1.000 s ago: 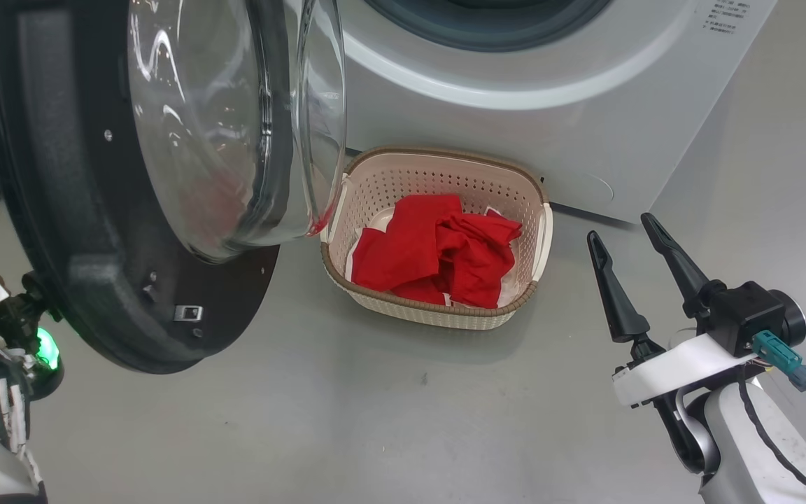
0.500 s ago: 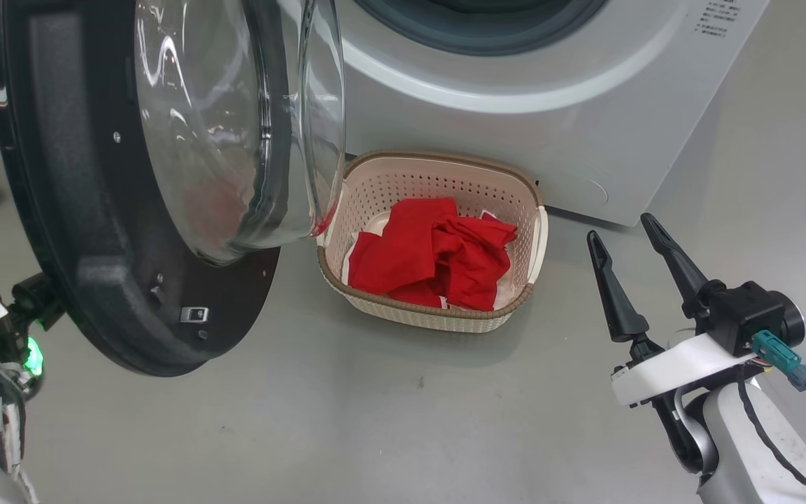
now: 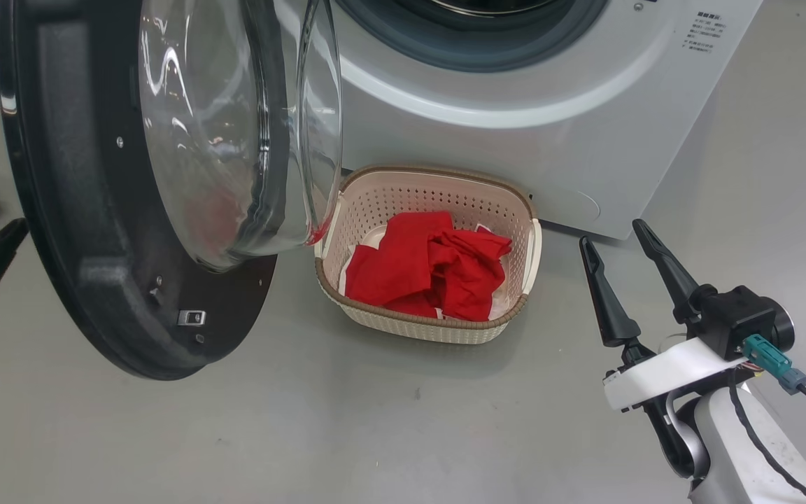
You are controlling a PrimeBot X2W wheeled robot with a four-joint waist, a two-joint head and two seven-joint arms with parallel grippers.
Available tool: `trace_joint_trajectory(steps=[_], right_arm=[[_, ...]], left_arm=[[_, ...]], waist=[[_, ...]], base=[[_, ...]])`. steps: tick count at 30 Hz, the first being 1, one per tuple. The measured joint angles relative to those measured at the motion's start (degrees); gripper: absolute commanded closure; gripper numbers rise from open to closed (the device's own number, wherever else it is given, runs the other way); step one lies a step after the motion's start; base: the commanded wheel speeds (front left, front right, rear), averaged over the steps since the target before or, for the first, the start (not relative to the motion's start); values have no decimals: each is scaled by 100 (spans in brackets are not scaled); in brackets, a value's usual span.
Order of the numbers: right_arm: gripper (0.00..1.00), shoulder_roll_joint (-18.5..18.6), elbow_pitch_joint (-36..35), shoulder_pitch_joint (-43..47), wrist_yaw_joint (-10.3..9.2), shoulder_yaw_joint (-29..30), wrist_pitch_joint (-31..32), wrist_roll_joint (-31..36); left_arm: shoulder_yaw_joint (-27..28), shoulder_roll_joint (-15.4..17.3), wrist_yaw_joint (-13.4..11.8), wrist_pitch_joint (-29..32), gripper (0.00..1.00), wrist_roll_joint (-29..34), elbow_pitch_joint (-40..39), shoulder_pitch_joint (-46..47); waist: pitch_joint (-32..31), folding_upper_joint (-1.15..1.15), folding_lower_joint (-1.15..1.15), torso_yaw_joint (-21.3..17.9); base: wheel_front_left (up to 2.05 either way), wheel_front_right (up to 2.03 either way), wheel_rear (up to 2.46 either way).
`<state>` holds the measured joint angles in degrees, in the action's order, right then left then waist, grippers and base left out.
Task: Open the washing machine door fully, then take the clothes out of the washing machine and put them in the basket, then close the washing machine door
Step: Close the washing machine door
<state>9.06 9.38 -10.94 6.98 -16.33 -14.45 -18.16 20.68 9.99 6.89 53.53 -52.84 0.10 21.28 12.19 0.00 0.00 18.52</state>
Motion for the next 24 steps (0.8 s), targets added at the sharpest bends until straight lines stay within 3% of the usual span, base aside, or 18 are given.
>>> trace_joint_trajectory(steps=[8,17,24], right_arm=[[0,-9,-2,11,0,-5,0,2],[0,-22,-2,69,0,5,-1,3],[0,-21,-3,85,0,43,-1,3]], left_arm=[[-547,413,1,-1524,100,1053,-624,-706],[-613,97,2,-3228,100,1471,-646,-1234],[-844,53,3,-4224,100,1667,-655,-1494]], waist=[[-33,0,0,-27],[-79,0,0,-38],[-76,0,0,-47]], base=[[0,0,0],[0,0,0],[0,0,0]])
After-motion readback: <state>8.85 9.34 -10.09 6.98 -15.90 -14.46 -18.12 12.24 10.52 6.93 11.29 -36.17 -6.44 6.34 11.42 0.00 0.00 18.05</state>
